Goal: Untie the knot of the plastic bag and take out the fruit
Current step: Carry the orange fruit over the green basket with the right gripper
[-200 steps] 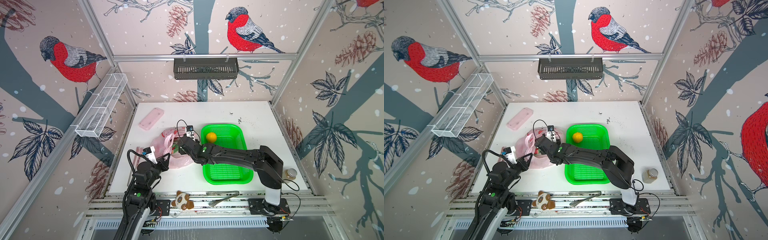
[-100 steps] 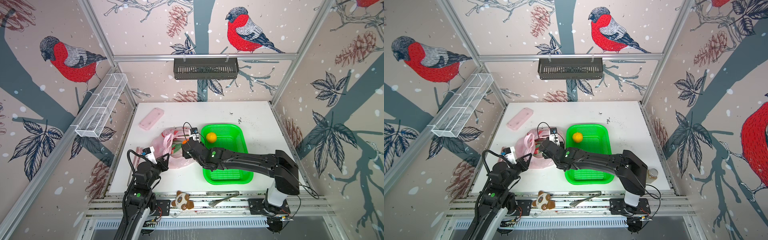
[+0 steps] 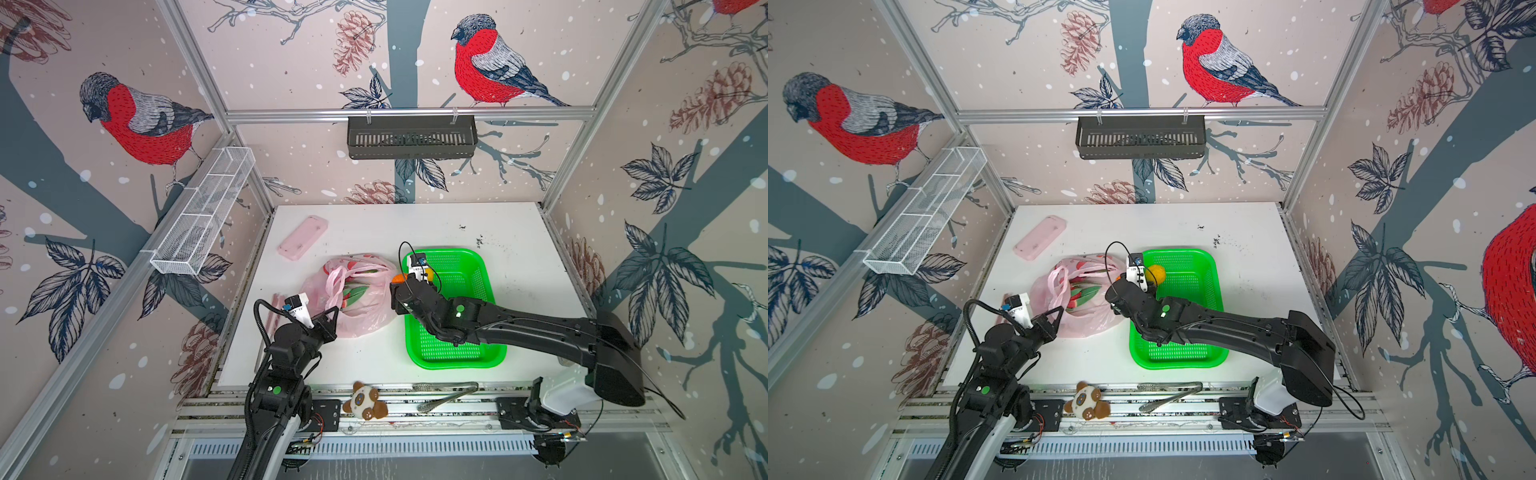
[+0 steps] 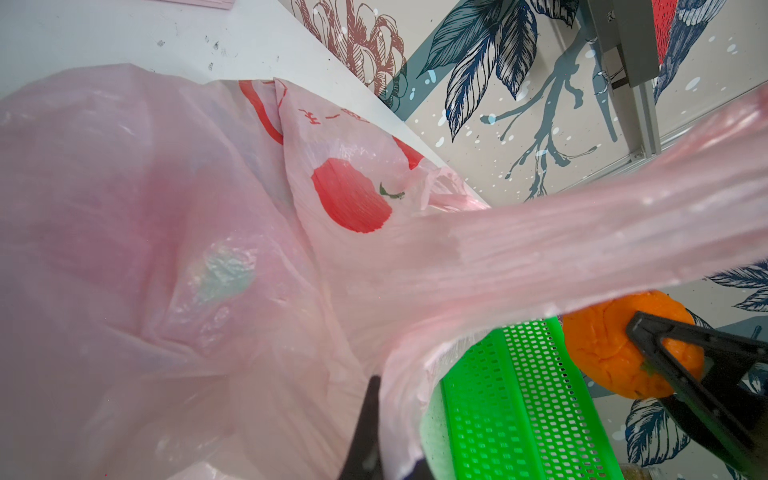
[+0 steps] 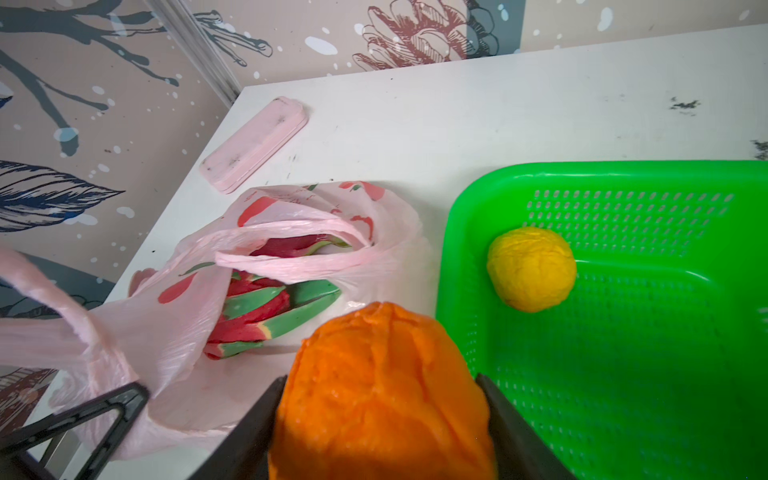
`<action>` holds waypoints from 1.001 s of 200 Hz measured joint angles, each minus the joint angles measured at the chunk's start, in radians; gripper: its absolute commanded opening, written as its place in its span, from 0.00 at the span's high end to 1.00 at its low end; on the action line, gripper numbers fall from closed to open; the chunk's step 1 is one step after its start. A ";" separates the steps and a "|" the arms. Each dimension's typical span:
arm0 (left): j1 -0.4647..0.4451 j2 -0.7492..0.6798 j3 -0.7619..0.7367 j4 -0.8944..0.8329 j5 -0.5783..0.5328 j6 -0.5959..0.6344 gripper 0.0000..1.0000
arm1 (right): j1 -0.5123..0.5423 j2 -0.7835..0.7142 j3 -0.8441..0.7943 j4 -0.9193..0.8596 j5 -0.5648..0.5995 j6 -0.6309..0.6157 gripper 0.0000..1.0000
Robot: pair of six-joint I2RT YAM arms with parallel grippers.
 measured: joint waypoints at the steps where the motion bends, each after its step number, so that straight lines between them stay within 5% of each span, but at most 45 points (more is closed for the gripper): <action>1: 0.000 0.000 0.000 0.000 0.000 0.000 1.00 | -0.001 -0.001 -0.001 0.000 0.000 0.000 0.34; 98: 0.000 -0.002 0.005 -0.004 -0.019 0.007 1.00 | -0.147 -0.157 -0.148 -0.031 0.006 -0.023 0.34; 200: -0.002 -0.002 0.009 -0.023 -0.041 0.007 1.00 | -0.282 -0.157 -0.232 -0.024 -0.045 -0.051 0.34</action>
